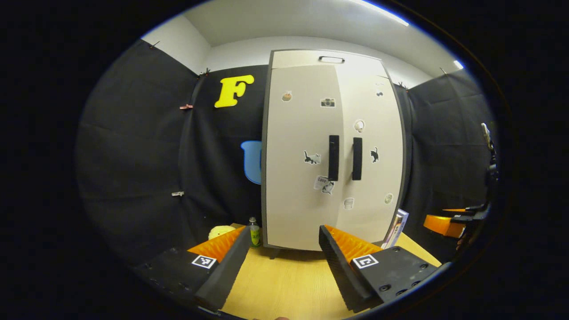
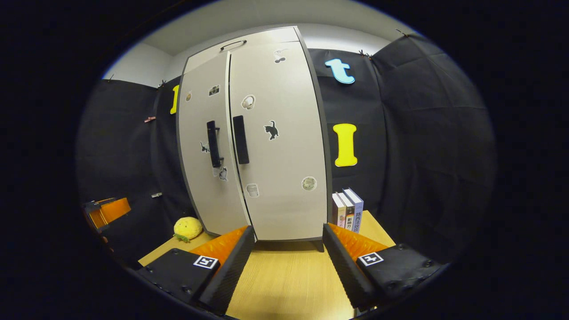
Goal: Grab one shoe with the right hand and put it into the shoe cabinet, grab the other shoe with the left hand and put it into the shoe cabinet; then close the right door with the right hand and the left door with the left hand.
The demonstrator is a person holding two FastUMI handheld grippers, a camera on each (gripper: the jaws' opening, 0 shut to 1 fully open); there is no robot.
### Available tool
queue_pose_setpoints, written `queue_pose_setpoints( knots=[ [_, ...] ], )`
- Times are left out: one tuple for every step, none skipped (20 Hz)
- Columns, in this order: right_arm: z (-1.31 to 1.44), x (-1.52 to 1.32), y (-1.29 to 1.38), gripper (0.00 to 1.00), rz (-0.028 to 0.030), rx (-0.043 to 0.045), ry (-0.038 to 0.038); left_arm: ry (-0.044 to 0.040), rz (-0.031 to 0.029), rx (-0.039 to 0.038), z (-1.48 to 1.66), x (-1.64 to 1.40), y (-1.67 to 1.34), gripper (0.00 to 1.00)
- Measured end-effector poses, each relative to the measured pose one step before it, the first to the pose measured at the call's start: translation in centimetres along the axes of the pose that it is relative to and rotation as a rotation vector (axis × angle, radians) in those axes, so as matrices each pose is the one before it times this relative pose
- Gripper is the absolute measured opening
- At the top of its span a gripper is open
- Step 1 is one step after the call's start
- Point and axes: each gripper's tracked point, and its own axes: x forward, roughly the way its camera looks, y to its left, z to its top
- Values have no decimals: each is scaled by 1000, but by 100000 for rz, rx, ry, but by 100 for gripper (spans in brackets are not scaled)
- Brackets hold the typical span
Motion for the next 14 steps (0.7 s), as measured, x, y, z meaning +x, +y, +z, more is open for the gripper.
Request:
queue_pose_setpoints(
  knots=[
    [-429, -475, 501, 98, -613, -710, -211, -373, -1527, 349, -266, -357, 137, 95],
    [-591, -524, 558, 98, -334, -860, 143, 42, -1449, -851, -543, -238, 80, 95],
    [-546, -506, 471, 98, -497, -675, 474, 58, -1063, -1792, -388, -230, 86, 95],
    [-624, -507, 377, 99, -440, -175, 1019, 505, -147, -2436, -510, -317, 278, 95],
    [-538, -453, 356, 98, -287, 825, 466, 540, 917, -2583, -415, -321, 449, 95],
    [-433, -430, 476, 99, 107, 1176, 622, 513, 3130, -1899, -415, -407, 831, 95],
    [-498, -381, 374, 99, 167, 615, 962, 1999, 5384, 224, -663, -314, 1233, 95],
    [-404, -379, 139, 99, -593, -242, 679, 3545, 6434, 1023, -1295, 11, 1479, 95],
    [-284, -353, -83, 99, -1064, -384, 62, 2321, 2543, 978, -924, 206, 716, 95],
    [-417, -251, -27, 98, -673, 196, 205, 1185, -844, -35, -513, 298, -243, 95],
    [-382, -220, -16, 98, -622, 739, 507, 738, -1313, -970, -322, 219, -90, 96],
    [-483, -249, 15, 99, -671, 762, 842, 451, -1018, -1338, -196, 111, 212, 96],
    [-404, -201, 15, 99, -654, 589, 918, 74, -850, -1134, 112, 83, 93, 95],
    [-251, -201, 59, 98, -429, 134, 569, -262, -381, -459, 226, -30, 95, 96]
  ],
)
